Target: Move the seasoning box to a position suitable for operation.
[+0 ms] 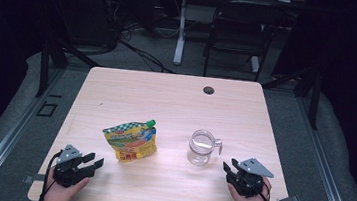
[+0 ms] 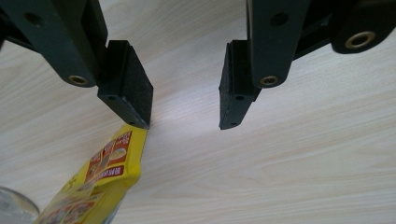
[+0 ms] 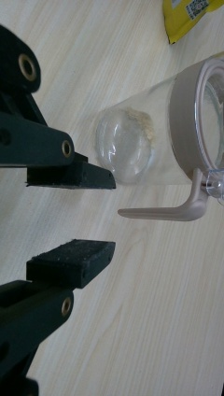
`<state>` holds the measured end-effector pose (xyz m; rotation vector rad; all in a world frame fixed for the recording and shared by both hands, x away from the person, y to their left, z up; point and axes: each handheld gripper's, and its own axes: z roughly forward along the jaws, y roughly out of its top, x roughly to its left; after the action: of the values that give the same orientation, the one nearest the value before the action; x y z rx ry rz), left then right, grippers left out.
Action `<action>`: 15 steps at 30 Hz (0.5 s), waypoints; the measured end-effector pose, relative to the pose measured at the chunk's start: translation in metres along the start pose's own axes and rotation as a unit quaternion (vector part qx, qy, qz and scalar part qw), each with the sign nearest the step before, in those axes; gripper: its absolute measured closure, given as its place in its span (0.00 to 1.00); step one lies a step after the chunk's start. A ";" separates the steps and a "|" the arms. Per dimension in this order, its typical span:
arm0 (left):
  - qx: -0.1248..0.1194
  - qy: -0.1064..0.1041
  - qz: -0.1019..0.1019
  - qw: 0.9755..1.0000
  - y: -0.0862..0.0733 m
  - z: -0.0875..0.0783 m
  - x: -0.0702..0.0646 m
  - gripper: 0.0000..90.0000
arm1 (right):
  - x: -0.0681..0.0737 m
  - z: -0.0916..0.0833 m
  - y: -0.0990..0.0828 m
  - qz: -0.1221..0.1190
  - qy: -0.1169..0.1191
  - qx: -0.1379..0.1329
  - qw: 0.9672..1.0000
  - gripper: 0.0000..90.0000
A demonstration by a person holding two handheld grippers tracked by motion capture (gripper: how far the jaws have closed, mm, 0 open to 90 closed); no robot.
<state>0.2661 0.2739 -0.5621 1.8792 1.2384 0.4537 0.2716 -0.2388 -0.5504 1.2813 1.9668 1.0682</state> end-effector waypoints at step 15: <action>0.006 0.007 -0.015 1.000 -0.004 -0.001 0.002 0.60 | 0.000 0.041 0.015 0.003 -0.007 0.001 1.000 0.70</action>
<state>0.2644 0.2768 -0.5647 1.8687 1.2795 0.4456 0.3109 -0.2226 -0.5591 1.2924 1.9567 1.0569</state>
